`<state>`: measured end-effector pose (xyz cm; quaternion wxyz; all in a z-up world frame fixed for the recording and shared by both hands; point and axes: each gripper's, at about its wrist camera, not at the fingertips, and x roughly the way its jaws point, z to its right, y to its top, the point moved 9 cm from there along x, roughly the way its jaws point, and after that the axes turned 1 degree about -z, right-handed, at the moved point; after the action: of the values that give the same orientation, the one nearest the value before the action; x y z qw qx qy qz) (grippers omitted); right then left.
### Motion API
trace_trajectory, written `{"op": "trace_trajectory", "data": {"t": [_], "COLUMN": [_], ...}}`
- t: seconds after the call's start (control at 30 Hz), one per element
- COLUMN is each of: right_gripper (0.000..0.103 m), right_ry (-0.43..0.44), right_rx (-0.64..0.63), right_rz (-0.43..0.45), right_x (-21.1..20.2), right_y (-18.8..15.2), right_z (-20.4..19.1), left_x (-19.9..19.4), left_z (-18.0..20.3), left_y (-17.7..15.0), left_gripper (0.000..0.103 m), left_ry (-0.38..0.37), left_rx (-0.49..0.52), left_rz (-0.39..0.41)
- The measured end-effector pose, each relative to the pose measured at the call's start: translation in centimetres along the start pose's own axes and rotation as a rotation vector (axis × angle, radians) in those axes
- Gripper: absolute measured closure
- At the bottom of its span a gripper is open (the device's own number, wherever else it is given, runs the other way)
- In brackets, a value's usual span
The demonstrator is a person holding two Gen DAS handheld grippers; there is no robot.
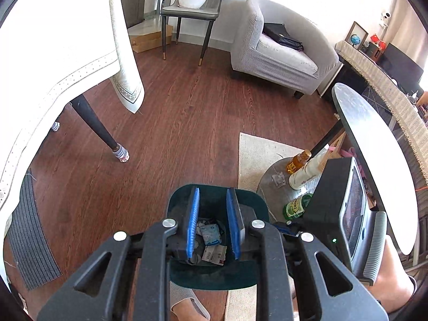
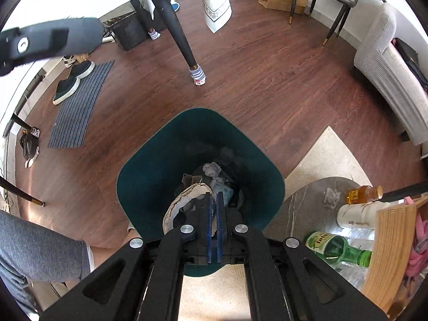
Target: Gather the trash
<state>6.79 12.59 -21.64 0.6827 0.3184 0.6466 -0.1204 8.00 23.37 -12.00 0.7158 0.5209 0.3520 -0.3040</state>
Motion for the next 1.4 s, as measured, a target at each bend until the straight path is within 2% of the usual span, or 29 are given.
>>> {"op": "trace_trajectory", "data": {"t": [0.1,0.17,0.23,0.43,0.67,0.9,1.17,1.23,1.4], "right_gripper": [0.1,0.093,0.075,0.075,0.075,0.075,0.074,0.056,0.041], "right_ry": [-0.01,-0.007,-0.013,-0.014,-0.006,-0.048,-0.115,-0.128,-0.218], "right_rx": [-0.007,-0.006,-0.008,-0.007,-0.012,0.044,0.18,0.217,0.283], "right_rz": [-0.013,-0.02,-0.015,0.049,0.161,0.318,0.451,0.479,0.532], "right_x": [0.5,0.5,0.4,-1.4,-5.6,-11.0,-16.0,-17.2,-20.1], "right_y": [-0.7,-1.0,-1.2,-1.0,0.0,0.2,-2.6,-3.5,-6.8], "right_z": [-0.1,-0.1,0.0,0.4,0.0,1.5,5.7,7.0,10.1], "left_x": [-0.2,-0.5,-0.9,-1.7,-3.2,-4.8,-6.0,-6.2,-6.6], "left_z": [-0.2,-0.3,-0.3,0.0,1.0,2.7,5.1,6.1,8.1], "left_y": [0.2,0.5,0.8,1.5,2.5,2.6,0.5,-0.2,-1.5], "left_gripper": [0.08,0.08,0.08,0.08,0.076,0.058,0.035,0.029,0.018], "left_ry": [0.004,0.007,0.01,0.012,0.049,0.042,0.077,0.062,0.09], "left_rx": [-0.012,-0.014,-0.014,-0.013,0.021,0.06,0.081,0.094,0.141], "left_rz": [0.007,0.016,0.026,0.05,0.099,0.158,0.198,0.206,0.229]}}
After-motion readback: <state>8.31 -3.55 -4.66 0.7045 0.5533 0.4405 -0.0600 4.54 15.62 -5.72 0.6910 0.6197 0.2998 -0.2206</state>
